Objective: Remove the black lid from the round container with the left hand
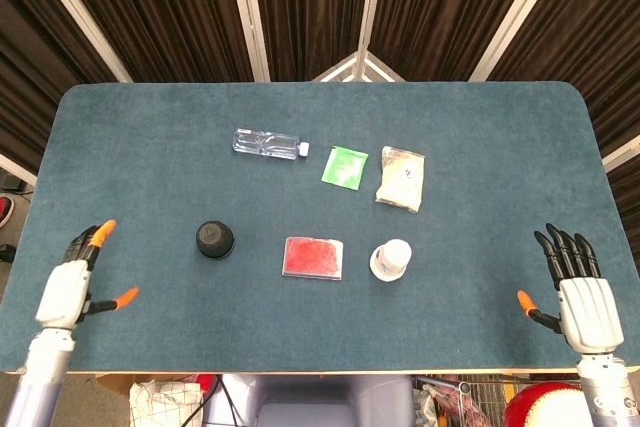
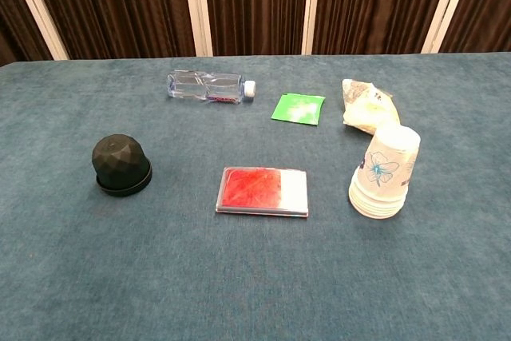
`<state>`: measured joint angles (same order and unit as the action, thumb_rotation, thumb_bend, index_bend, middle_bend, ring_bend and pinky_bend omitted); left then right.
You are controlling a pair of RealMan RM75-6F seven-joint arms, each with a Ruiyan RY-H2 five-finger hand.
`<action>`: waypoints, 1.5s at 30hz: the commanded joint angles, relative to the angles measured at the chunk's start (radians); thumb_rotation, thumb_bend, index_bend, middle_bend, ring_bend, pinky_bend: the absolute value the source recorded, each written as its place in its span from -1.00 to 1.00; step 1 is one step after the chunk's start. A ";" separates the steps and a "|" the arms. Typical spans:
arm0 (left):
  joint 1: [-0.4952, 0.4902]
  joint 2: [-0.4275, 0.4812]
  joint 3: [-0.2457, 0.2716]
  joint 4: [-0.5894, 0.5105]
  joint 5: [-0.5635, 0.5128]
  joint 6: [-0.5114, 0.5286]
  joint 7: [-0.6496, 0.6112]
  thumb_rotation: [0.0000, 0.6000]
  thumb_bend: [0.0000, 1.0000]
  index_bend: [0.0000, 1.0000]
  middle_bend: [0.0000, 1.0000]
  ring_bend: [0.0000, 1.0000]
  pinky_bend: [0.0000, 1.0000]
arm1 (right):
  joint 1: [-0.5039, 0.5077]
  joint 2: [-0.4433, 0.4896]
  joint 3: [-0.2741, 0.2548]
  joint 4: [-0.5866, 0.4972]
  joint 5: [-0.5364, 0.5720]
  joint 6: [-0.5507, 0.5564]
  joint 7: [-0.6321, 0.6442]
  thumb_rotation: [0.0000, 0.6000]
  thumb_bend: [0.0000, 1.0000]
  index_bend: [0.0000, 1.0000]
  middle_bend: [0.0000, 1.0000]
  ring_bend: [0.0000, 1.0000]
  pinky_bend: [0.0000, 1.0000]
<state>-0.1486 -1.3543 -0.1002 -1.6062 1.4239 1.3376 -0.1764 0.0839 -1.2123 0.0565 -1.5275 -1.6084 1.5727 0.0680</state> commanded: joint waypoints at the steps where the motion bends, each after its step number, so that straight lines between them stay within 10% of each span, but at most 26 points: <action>1: -0.067 -0.084 -0.035 0.096 -0.054 -0.115 -0.145 1.00 -0.54 -0.96 -0.85 -1.00 -1.00 | 0.003 -0.002 -0.001 0.003 0.002 -0.008 0.002 1.00 -0.42 -0.86 -0.95 -0.86 -0.98; 18: -0.221 -0.341 -0.082 0.371 -0.084 -0.245 -0.187 1.00 -0.54 -0.96 -0.80 -1.00 -1.00 | 0.012 -0.011 -0.004 0.022 0.020 -0.040 0.020 1.00 -0.42 -0.86 -0.95 -0.86 -0.98; 45: -0.274 -0.446 -0.112 0.416 -0.192 -0.275 0.002 1.00 -0.42 -0.91 -0.60 -1.00 -1.00 | 0.014 -0.018 -0.007 0.019 0.019 -0.042 0.017 1.00 -0.42 -0.86 -0.95 -0.86 -0.98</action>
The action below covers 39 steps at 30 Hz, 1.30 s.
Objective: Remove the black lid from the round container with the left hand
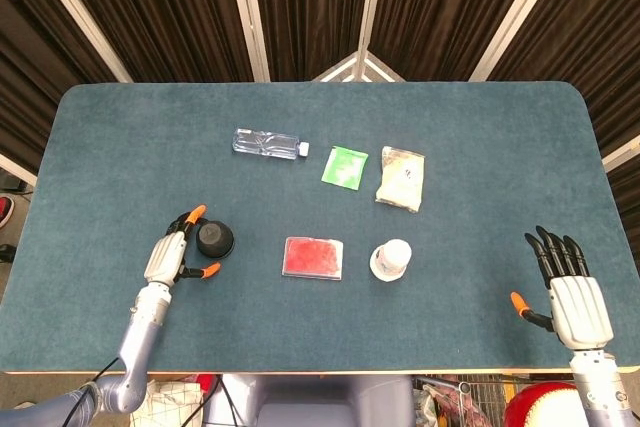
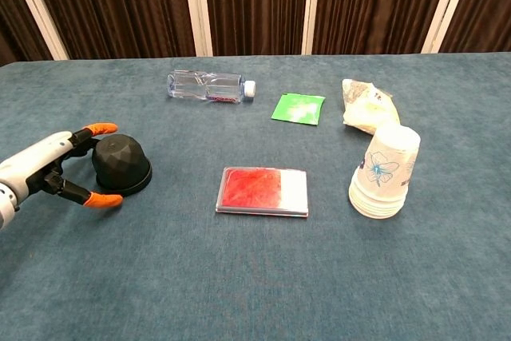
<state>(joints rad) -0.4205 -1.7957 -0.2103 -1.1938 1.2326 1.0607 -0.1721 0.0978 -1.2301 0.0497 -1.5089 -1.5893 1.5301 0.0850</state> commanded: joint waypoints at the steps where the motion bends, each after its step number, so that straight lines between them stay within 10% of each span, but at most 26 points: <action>1: -0.003 -0.007 -0.004 0.005 0.000 0.003 -0.008 1.00 -0.39 -0.90 -0.58 -1.00 -1.00 | 0.000 -0.001 -0.001 0.001 -0.001 0.000 0.000 1.00 -0.42 -0.86 -0.95 -0.86 -0.98; 39: 0.003 0.018 -0.017 -0.047 0.079 0.118 -0.125 1.00 0.13 -0.75 -0.15 -1.00 -1.00 | 0.007 0.004 -0.003 -0.013 0.001 -0.013 0.012 1.00 -0.42 -0.86 -0.95 -0.86 -0.98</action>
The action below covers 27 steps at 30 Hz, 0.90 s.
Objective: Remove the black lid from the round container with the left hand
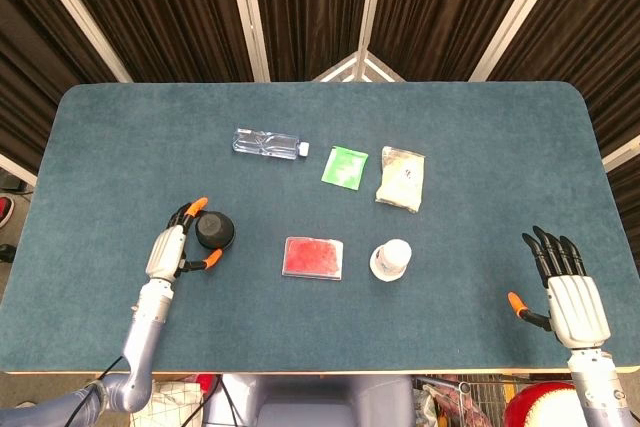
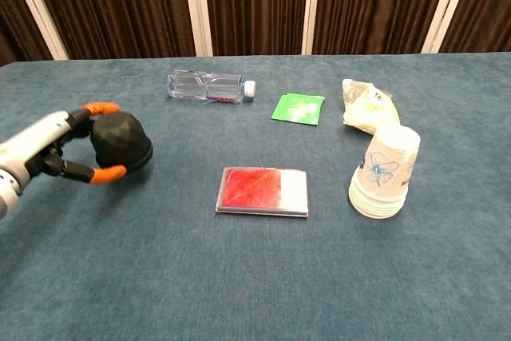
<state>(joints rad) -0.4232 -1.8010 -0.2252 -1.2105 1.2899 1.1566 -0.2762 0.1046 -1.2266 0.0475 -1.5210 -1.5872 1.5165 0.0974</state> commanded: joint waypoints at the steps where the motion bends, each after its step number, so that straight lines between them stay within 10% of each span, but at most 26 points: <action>1: 0.006 0.038 -0.005 -0.053 0.028 0.029 -0.024 1.00 0.13 -0.74 -0.16 -1.00 -1.00 | -0.001 0.001 -0.001 -0.001 -0.001 0.001 0.001 1.00 -0.42 -0.86 -0.95 -0.86 -0.98; 5: 0.002 0.086 -0.019 -0.142 0.037 0.039 -0.001 1.00 0.14 -0.71 -0.18 -1.00 -1.00 | 0.000 0.002 -0.001 -0.006 -0.004 0.001 -0.001 1.00 -0.42 -0.86 -0.95 -0.86 -0.98; 17: -0.014 0.517 -0.163 -0.864 -0.170 -0.079 0.176 1.00 0.14 -0.69 -0.13 -1.00 -1.00 | -0.002 0.004 -0.003 -0.014 -0.009 0.007 -0.007 1.00 -0.42 -0.86 -0.95 -0.86 -0.98; 27: -0.041 0.466 -0.045 -0.592 -0.268 -0.248 0.094 1.00 0.14 -0.66 -0.15 -1.00 -1.00 | -0.001 0.008 0.000 -0.019 -0.007 0.009 -0.006 1.00 -0.42 -0.86 -0.95 -0.86 -0.98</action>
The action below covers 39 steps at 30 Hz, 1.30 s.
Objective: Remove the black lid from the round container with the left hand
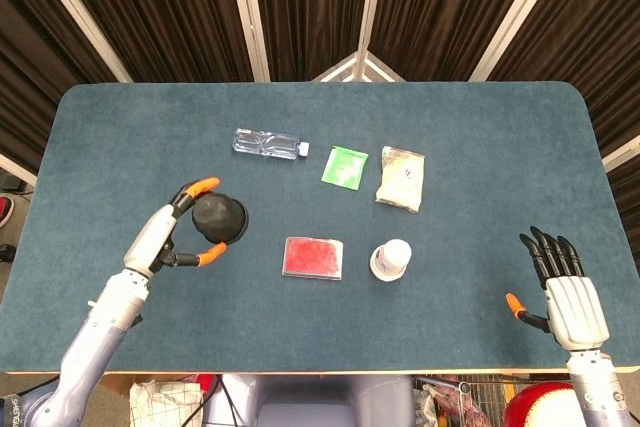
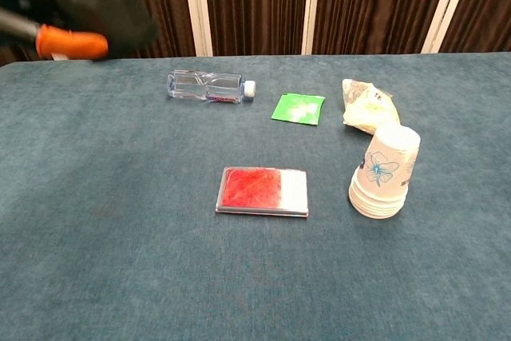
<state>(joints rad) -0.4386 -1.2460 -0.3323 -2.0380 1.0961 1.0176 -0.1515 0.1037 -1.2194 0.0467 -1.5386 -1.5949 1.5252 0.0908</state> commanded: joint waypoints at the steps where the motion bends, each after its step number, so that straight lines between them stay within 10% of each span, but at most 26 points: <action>1: -0.035 -0.122 0.078 0.284 -0.075 -0.119 -0.024 1.00 0.14 -0.66 -0.15 -1.00 -1.00 | 0.000 0.001 0.002 -0.002 0.001 0.001 0.002 1.00 -0.42 -0.86 -0.95 -0.86 -0.98; 12: -0.062 -0.220 0.063 0.297 -0.002 -0.043 -0.019 1.00 0.14 -0.66 -0.15 -1.00 -1.00 | 0.003 0.005 0.003 -0.001 0.002 -0.003 0.009 1.00 -0.42 -0.86 -0.95 -0.86 -0.98; 21: 0.017 -0.045 0.024 -0.002 0.092 0.138 0.038 1.00 0.14 -0.64 -0.11 -1.00 -1.00 | -0.006 0.002 -0.009 0.002 -0.013 0.010 0.007 1.00 -0.42 -0.86 -0.95 -0.86 -0.98; 28: 0.126 0.045 0.117 0.119 0.048 0.160 -0.035 1.00 0.14 -0.63 -0.11 -1.00 -1.00 | 0.002 0.000 -0.007 -0.002 -0.015 0.001 0.007 1.00 -0.42 -0.86 -0.95 -0.86 -0.98; 33: 0.094 -0.013 0.122 0.211 0.047 0.072 -0.127 1.00 0.14 -0.63 -0.13 -1.00 -1.00 | 0.003 -0.007 -0.008 -0.004 -0.015 -0.002 -0.009 1.00 -0.42 -0.86 -0.95 -0.86 -0.98; 39: -0.036 -0.178 0.088 0.152 0.036 0.051 0.073 1.00 0.14 -0.66 -0.16 -1.00 -1.00 | 0.007 -0.019 -0.005 0.004 -0.007 -0.010 -0.018 1.00 -0.42 -0.86 -0.95 -0.86 -0.98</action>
<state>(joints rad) -0.3994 -1.3295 -0.2280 -1.8407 1.1421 1.0781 -0.2115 0.1094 -1.2382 0.0402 -1.5343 -1.6034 1.5163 0.0739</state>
